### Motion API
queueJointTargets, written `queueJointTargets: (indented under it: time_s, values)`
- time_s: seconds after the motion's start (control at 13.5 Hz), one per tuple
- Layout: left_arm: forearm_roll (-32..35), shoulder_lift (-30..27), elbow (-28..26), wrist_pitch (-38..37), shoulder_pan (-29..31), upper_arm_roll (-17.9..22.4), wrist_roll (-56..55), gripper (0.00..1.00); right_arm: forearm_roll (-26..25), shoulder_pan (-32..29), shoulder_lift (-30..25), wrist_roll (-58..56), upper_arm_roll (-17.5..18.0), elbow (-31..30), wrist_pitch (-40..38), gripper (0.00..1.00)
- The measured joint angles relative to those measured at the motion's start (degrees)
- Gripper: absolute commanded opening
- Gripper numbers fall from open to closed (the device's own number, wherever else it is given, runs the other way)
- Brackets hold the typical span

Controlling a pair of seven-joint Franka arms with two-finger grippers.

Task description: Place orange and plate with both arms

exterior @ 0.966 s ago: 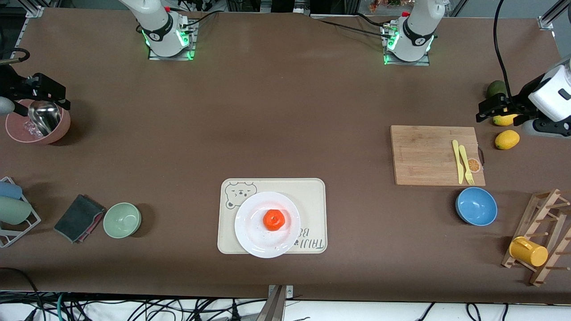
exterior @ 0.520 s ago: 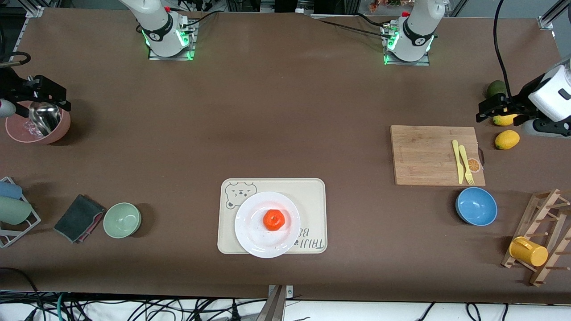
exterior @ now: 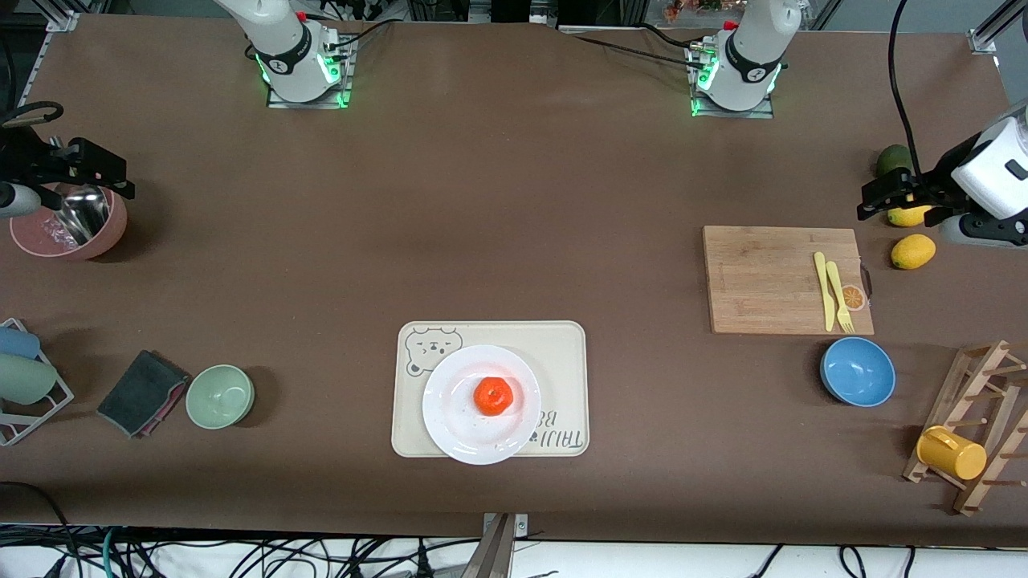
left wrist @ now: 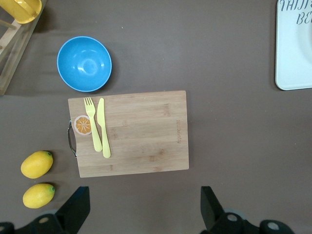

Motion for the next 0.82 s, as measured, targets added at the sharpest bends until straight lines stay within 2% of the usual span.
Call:
queueJointTargets:
  time_s: [0.82]
  values:
    - [0.0,0.0,0.0,0.0,0.0,0.0,0.0,1.0,0.1,0.0,-0.5,0.0,-0.4,0.2,-2.0,1.0]
